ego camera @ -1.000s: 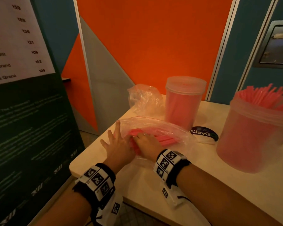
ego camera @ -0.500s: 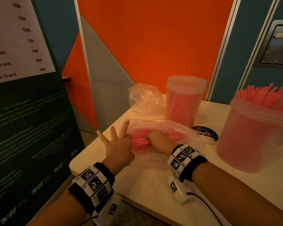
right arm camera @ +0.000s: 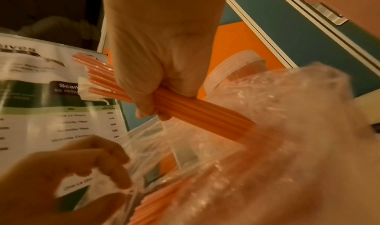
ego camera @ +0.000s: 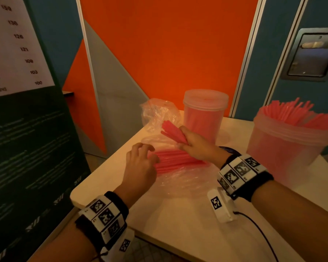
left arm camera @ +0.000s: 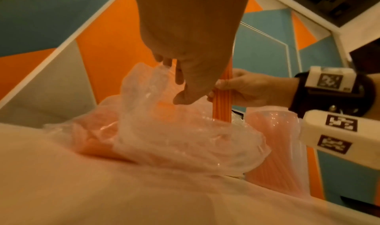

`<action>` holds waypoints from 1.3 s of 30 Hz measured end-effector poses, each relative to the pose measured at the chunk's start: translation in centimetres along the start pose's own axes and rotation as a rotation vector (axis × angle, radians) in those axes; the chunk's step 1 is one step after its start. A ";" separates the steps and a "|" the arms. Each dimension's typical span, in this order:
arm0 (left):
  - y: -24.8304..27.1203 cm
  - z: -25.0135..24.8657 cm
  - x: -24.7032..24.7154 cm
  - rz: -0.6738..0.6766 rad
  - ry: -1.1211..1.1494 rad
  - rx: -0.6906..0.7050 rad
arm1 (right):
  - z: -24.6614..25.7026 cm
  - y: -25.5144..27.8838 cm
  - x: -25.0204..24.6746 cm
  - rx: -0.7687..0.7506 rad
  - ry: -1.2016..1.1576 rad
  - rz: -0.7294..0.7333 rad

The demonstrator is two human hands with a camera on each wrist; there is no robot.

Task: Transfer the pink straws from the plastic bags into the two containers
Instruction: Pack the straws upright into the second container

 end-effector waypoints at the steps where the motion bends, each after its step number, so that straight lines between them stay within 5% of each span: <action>1: -0.4 -1.0 -0.3 -0.035 -0.017 0.036 | 0.4 0.3 -0.2 -0.007 -0.014 -0.020; 6: -2.0 -4.2 2.1 0.098 -0.167 0.156 | 3.5 2.9 -1.6 -0.074 -0.146 -0.128; 13: -4.2 -5.6 6.6 0.390 0.201 0.072 | 4.5 6.4 -8.8 -0.060 -0.457 -0.437; 19: -5.2 -8.4 9.3 0.597 0.202 0.098 | 2.1 7.3 -11.9 0.159 0.099 -0.558; 23: -4.2 -9.7 10.5 0.717 0.042 0.164 | -3.2 6.3 -7.9 0.375 0.329 -0.319; 28: -4.3 -9.7 10.2 0.648 0.029 0.206 | -8.5 6.4 -1.9 0.517 0.450 0.039; 35: -4.3 -6.9 8.0 0.408 0.145 0.082 | -11.1 5.7 -4.2 0.612 0.419 -0.201; 39: -3.8 -6.4 4.8 0.206 0.111 0.178 | -12.1 5.7 -5.0 0.644 0.388 -0.241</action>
Point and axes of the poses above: each hand's wrist, its own y-axis away from the middle knuckle, its own x-axis out of the palm, z = x × y, the point moved 10 cm from there along -y, towards the middle knuckle, and after that the axes turned 2 degrees about x, right-handed, at the moved point
